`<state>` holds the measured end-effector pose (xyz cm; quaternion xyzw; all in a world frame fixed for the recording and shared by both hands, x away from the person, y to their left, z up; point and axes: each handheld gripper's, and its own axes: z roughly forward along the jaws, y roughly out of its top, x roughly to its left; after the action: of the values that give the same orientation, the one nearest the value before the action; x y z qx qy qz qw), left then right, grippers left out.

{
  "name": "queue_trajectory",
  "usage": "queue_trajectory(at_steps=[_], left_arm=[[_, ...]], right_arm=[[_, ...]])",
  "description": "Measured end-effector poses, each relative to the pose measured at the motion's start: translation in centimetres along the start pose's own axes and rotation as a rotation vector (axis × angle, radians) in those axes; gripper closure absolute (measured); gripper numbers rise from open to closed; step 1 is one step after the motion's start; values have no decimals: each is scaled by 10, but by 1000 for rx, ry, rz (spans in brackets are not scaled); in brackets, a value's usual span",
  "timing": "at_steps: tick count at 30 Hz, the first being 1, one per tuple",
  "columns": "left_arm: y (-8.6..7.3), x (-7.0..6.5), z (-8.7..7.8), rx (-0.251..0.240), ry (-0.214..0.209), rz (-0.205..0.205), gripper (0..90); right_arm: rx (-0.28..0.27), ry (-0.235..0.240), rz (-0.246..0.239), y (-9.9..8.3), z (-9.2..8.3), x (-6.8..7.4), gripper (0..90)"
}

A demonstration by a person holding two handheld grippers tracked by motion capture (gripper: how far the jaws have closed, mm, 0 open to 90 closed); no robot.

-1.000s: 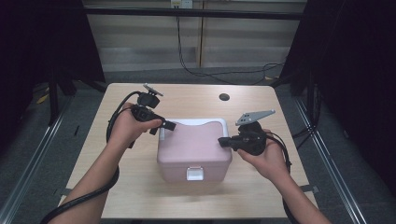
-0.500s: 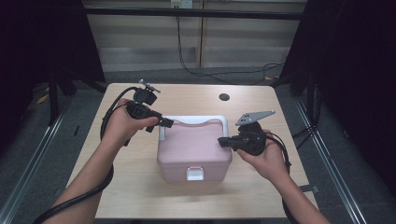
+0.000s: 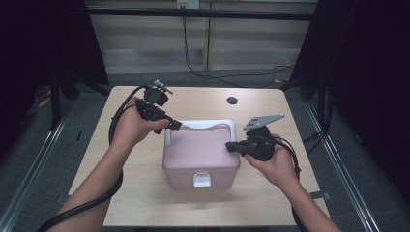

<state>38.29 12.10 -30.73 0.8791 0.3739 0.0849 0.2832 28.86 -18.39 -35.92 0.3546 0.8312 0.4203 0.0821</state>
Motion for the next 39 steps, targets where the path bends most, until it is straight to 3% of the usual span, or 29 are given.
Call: queue_trajectory(at_steps=[6,16,17,20,23,24,28,30,31,35,39], left_arm=[[-11,8,11,11,0,-22,237],[-15,4,30,19,-82,-63,274],[-15,4,30,18,-103,-68,304],[-14,2,30,22,-98,-67,317],[-15,5,29,26,-110,-94,351],[-15,7,29,28,-102,-92,341],[-18,10,31,25,-113,-145,311],[-19,10,32,40,-146,-152,309],[-18,8,32,44,-141,-162,308],[-18,7,29,50,-125,-158,335],[-18,9,23,38,-142,-159,363]], right_arm=[[-2,-5,0,0,0,1,900],[-4,-3,1,0,0,0,900],[-5,-3,3,0,0,0,900],[-5,-5,3,0,1,1,900],[-7,-3,6,0,1,1,900],[-7,-3,6,0,1,1,900],[-9,-1,7,0,1,0,900],[-9,-3,6,0,1,1,900],[-8,-2,7,0,1,1,900],[-10,-4,5,0,2,1,900],[-13,-4,1,2,5,2,900]])
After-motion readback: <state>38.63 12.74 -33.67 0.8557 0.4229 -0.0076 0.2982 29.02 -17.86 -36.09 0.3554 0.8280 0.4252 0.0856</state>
